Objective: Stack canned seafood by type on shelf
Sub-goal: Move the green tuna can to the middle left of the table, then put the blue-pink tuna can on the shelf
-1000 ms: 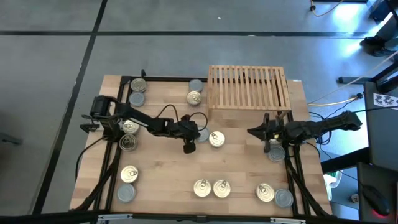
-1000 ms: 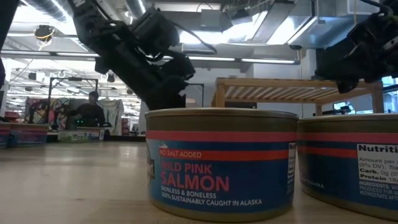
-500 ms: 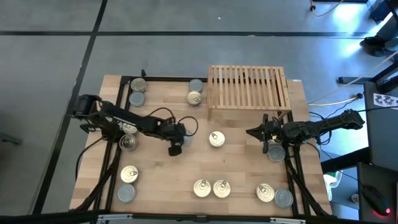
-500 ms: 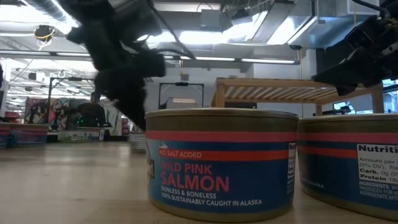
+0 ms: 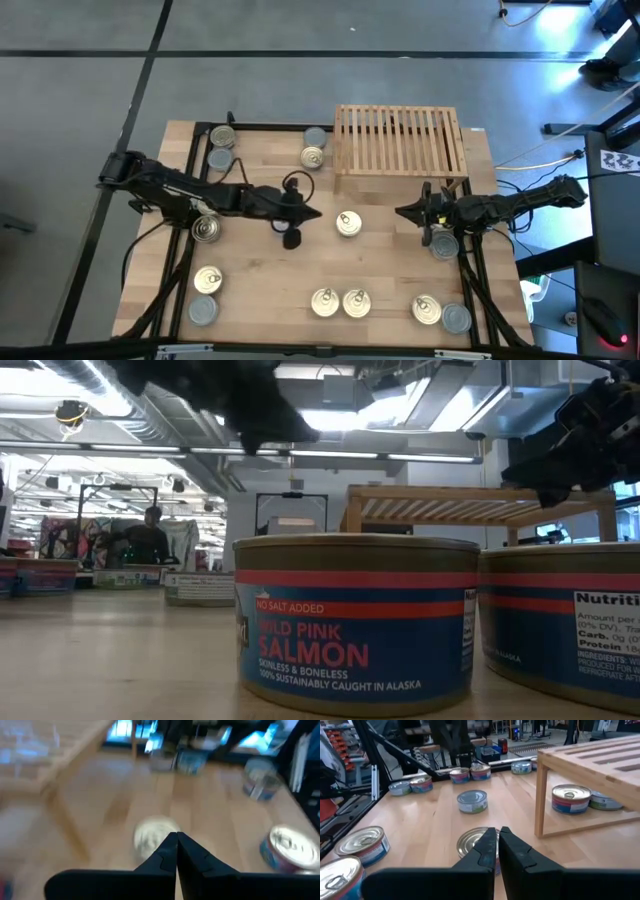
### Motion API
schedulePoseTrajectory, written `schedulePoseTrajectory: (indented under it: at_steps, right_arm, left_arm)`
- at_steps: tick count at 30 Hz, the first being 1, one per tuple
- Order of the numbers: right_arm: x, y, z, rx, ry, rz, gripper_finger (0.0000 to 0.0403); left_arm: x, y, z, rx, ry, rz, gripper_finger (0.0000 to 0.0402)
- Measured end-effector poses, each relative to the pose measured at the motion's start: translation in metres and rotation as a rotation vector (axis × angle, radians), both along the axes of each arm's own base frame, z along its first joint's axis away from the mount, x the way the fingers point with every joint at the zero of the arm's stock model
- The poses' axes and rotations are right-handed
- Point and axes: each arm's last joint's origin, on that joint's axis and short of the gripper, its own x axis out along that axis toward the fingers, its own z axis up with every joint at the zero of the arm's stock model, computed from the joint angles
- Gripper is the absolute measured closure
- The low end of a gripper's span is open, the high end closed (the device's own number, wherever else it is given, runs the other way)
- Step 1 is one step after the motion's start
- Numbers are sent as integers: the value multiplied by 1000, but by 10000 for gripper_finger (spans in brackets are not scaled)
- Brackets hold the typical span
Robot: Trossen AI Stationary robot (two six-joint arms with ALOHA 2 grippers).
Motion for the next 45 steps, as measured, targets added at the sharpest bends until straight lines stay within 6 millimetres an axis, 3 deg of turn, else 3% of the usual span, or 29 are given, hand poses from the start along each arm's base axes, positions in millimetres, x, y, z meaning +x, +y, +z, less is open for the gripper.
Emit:
schedulePoseTrajectory:
  at_steps: [5,8,17,22,28,39,45]
  right_arm:
    - [1,0,0,1,2,2,384]
    - [1,0,0,1,2,1,384]
    - [1,0,0,3,0,2,384]
    - [1,0,0,7,-1,2,384]
    - [1,0,0,32,-4,-1,384]
    - [2,1,2,88,-26,9,380]
    - [8,3,0,88,-8,26,307]
  left_arm:
    - [19,-1,-10,59,-104,-24,399]
    - [28,1,-22,51,-117,-15,379]
    - [66,8,-39,18,-14,23,226]
    - [85,9,-51,25,89,29,174]
    - [90,10,-58,57,107,21,163]
    - [97,17,-94,89,182,24,163]
    - [97,25,-98,88,191,34,163]
